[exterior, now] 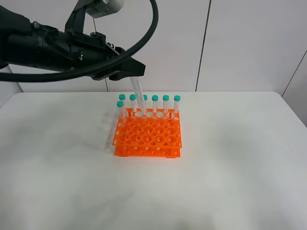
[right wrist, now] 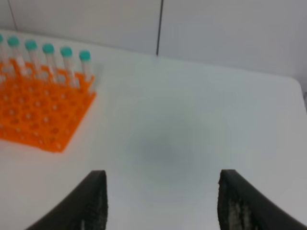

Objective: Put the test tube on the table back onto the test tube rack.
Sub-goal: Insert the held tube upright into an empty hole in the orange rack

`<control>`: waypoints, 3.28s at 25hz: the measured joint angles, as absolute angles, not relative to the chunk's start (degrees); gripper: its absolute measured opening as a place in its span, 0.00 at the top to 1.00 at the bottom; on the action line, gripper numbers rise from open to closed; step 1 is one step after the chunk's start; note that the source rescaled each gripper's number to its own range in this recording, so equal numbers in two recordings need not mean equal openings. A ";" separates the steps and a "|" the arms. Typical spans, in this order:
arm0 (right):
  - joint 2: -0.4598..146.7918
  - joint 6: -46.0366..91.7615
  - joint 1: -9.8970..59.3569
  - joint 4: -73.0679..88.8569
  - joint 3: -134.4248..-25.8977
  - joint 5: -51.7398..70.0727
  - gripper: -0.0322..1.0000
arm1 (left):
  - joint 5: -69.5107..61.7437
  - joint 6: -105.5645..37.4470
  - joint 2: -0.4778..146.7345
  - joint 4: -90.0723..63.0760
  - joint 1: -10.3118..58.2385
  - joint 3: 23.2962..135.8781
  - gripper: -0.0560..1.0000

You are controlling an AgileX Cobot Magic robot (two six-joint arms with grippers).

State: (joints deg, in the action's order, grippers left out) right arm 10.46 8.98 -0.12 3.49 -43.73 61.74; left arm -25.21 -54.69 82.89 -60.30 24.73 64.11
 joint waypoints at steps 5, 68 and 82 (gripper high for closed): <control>3.96 4.34 -0.12 2.61 -38.39 62.22 0.53 | -25.21 -54.69 82.89 -60.30 24.73 64.11 0.95; -0.32 -0.52 -0.12 -0.38 -28.34 59.04 0.53 | -16.30 -36.83 82.89 -38.68 24.83 64.11 0.95; -0.32 -0.52 -0.12 -0.38 -28.34 59.04 0.53 | -8.08 -15.16 90.66 -17.24 26.43 64.11 0.95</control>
